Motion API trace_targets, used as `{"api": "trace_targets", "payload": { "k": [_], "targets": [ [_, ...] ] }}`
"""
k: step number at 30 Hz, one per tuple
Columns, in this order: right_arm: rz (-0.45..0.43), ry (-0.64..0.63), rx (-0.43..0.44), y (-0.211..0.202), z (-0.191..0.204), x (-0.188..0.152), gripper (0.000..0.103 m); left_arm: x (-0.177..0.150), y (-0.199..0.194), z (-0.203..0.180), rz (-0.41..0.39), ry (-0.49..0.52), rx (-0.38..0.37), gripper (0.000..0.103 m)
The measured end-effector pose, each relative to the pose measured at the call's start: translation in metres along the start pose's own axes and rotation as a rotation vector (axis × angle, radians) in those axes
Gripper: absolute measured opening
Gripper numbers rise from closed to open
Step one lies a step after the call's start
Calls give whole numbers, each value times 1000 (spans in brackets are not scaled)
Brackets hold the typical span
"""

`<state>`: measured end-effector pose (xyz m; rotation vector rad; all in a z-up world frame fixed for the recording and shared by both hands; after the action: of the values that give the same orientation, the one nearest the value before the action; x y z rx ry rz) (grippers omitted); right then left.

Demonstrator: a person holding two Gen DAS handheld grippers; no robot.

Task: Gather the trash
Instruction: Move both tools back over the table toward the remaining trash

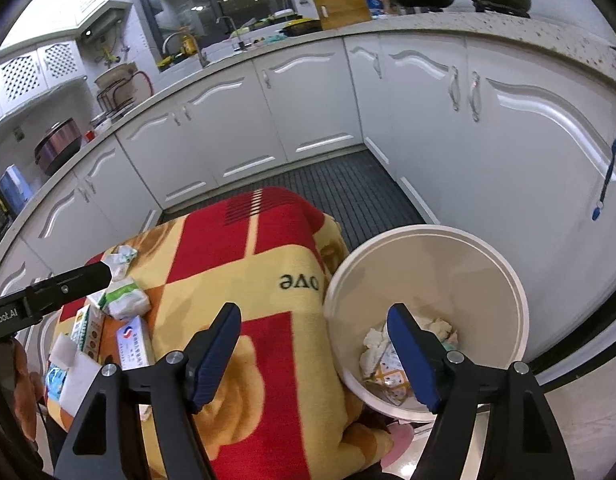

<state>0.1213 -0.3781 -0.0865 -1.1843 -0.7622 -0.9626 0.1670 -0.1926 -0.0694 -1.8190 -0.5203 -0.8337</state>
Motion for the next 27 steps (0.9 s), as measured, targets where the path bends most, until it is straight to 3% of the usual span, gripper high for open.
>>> {"api": "trace_targets", "payload": {
  "k": [14,27],
  "targets": [
    [-19,-20,21,-13,13,15,78,-4,-52,75,-33,-76,46,63],
    [86,-62,177,15,90,-15,78,-34,-109,173,-13,-205,138,63]
  ]
}}
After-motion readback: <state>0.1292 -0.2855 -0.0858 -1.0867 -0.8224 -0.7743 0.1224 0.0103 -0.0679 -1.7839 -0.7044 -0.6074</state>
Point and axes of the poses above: each gripper's, at about its wrist camera, not at the fingertips, and y roughly the way its jaws point, z to its left, x to its top, the point moved 7 cm from there along y, roughly the way its jaws point, and after that the axes turned 11 degrees about -z, right-handed, at the moved point
